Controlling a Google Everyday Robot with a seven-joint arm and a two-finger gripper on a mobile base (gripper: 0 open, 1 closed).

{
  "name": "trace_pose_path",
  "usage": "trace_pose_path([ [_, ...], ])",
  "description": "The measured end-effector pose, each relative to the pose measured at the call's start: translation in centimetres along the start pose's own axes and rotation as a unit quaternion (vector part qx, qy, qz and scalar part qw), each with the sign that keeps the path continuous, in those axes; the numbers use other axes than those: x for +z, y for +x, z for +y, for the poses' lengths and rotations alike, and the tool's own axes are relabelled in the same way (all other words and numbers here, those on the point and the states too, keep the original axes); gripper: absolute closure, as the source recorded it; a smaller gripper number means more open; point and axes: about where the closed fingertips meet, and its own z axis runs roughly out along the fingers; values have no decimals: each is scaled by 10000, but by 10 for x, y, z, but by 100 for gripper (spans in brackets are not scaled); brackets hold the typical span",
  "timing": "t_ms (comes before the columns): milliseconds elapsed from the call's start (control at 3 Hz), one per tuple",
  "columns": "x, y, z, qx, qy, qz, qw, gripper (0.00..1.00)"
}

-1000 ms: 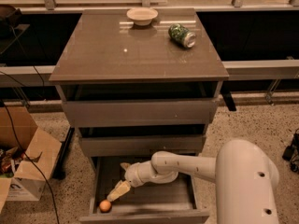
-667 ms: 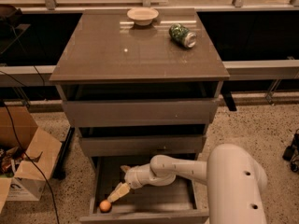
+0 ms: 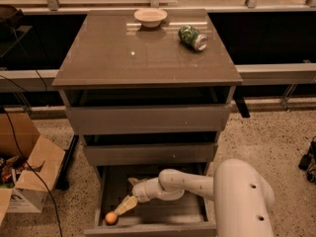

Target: Pick orange from bottom drawer and place on counter

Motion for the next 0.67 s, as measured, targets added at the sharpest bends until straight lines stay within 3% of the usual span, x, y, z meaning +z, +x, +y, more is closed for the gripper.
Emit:
trace_pose_path([
  [333,15,3,-3,-112,-9,77,9999,0],
  [667,44,21,-15,-312,140,281,9990,0],
])
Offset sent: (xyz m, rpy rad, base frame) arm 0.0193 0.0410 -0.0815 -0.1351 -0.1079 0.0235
